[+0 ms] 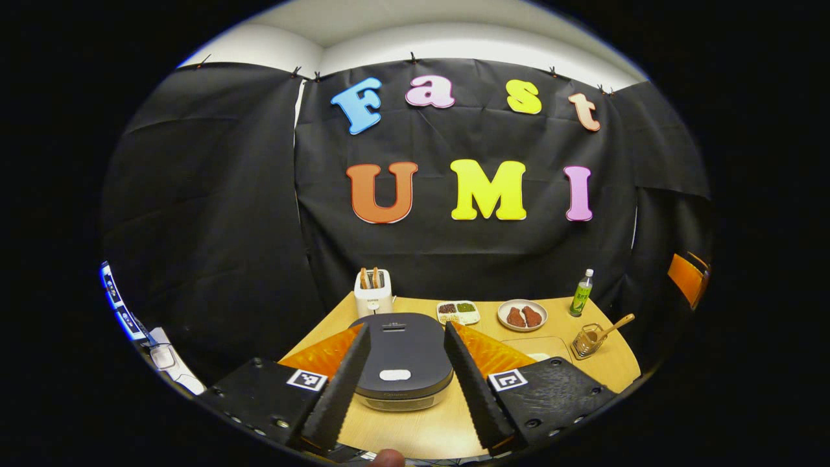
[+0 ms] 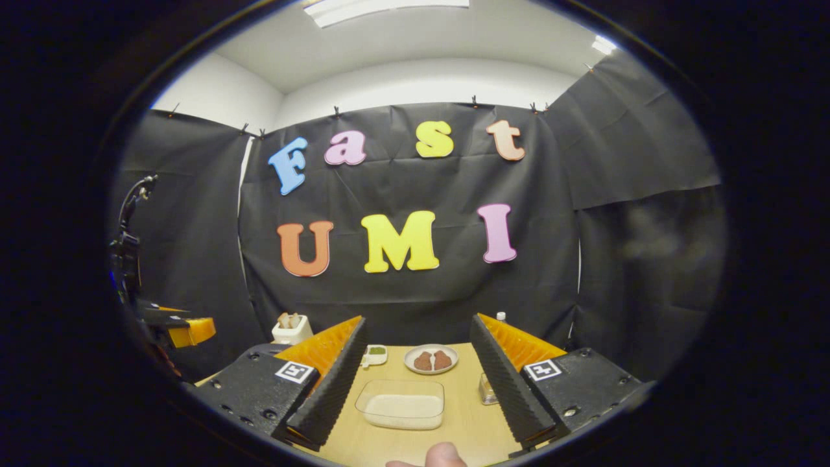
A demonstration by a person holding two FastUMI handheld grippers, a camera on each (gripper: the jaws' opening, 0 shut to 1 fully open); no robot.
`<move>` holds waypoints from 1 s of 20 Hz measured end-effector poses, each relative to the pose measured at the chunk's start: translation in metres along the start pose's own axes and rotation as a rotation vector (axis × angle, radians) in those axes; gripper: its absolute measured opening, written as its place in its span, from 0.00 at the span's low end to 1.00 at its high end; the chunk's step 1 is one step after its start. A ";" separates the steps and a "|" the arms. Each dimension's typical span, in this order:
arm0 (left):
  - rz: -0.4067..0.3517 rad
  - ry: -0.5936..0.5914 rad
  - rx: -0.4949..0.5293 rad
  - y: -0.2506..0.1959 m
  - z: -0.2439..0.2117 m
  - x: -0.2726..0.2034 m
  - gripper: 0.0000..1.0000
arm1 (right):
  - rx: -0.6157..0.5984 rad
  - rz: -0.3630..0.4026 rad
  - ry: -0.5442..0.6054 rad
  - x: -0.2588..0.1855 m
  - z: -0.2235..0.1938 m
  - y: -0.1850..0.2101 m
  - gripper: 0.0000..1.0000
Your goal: Close the left gripper, press the button to open the rice cooker; take a wooden spoon from the chopstick holder with the right hand, scoop a spoonful of rice and pour it into the rice cooker, then put the wooden spoon back into the chopstick holder.
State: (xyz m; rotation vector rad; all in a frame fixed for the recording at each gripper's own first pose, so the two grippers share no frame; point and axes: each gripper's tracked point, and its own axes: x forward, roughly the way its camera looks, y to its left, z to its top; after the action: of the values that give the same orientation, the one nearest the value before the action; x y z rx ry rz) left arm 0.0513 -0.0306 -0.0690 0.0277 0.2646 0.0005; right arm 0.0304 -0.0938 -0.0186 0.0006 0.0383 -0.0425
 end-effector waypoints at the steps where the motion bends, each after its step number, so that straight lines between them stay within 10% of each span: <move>1: -0.007 0.024 -0.006 -0.001 -0.005 0.003 0.64 | 0.007 -0.001 0.008 0.002 -0.004 -0.003 1.00; 3: -0.013 0.082 -0.013 -0.001 -0.020 0.018 0.64 | 0.019 -0.007 0.020 0.007 -0.010 -0.009 0.99; 6: -0.001 0.151 -0.043 0.005 -0.034 0.029 0.20 | 0.024 -0.021 0.037 0.012 -0.017 -0.019 0.99; 10: -0.044 0.258 -0.079 0.003 -0.060 0.055 0.14 | 0.026 -0.039 0.058 0.017 -0.024 -0.032 1.00; 11: -0.047 0.277 -0.090 0.003 -0.066 0.059 0.00 | 0.025 -0.044 0.059 0.018 -0.025 -0.035 1.00; 20: -0.120 0.538 -0.114 0.011 -0.131 0.095 0.01 | -0.001 -0.087 0.080 0.032 -0.029 -0.060 1.00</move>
State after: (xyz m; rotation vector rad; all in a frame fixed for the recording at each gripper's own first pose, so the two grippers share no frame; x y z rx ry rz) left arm 0.1086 -0.0155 -0.2197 -0.1033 0.8038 -0.0970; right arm 0.0583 -0.1546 -0.0487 -0.0002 0.1181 -0.1292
